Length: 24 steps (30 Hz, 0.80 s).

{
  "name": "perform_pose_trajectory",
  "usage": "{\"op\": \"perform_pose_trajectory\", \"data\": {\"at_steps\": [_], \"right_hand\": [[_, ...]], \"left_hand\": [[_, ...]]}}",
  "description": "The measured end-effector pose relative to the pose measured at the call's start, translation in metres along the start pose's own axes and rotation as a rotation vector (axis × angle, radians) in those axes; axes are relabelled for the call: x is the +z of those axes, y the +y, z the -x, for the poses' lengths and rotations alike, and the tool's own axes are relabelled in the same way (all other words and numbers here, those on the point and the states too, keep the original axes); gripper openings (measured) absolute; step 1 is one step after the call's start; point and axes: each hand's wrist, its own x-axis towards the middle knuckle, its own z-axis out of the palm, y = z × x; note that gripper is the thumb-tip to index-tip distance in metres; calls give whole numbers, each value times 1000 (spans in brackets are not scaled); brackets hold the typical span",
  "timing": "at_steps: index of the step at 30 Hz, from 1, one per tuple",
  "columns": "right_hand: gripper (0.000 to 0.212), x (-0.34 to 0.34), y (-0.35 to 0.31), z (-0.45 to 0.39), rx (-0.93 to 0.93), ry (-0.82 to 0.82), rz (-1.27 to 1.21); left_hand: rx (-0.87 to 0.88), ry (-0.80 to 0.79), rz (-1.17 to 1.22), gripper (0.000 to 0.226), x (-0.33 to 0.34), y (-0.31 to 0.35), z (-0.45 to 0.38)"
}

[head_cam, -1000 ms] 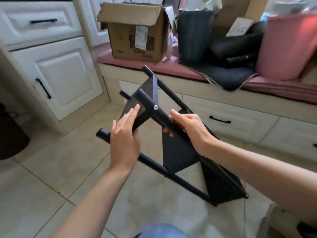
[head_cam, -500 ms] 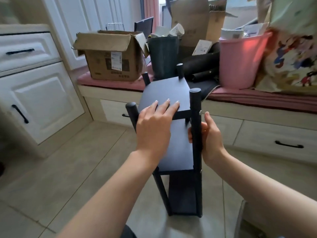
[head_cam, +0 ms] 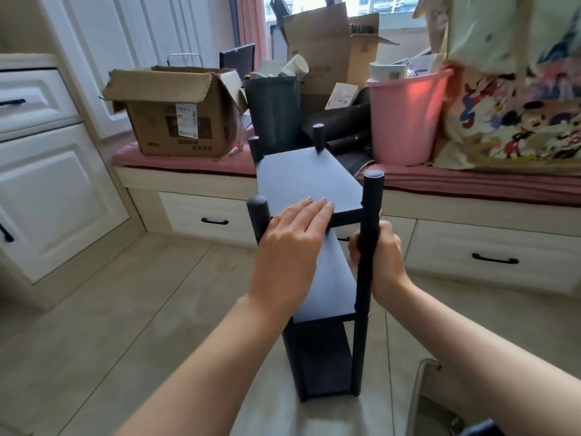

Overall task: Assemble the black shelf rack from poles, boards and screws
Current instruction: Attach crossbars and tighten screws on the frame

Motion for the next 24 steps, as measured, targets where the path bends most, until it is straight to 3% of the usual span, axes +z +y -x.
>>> {"op": "perform_pose_trajectory", "data": {"at_steps": [6, 10, 12, 14, 19, 21, 24], "right_hand": [[54, -16, 3, -2, 9, 83, 20], [61, -29, 4, -3, 0, 131, -9], [60, -37, 3, -3, -1, 146, 30], [57, -42, 1, -1, -1, 132, 117], [32, -56, -11, -3, -18, 179, 259], [18, -61, -24, -2, -147, 255, 353], [21, -60, -46, 7, -406, 290, 439]], "left_hand": [[121, 62, 147, 38, 0, 6, 0], [139, 336, 321, 16, -10, 3, -5], [-30, 451, 405, 17, -14, -3, -11], [-317, 441, 518, 20, -13, -11, -14], [-781, 108, 873, 19, 10, -36, -12], [-1018, 35, 1068, 18, 19, -41, -13], [-1208, -87, 1329, 25, 25, -42, -17]]}}
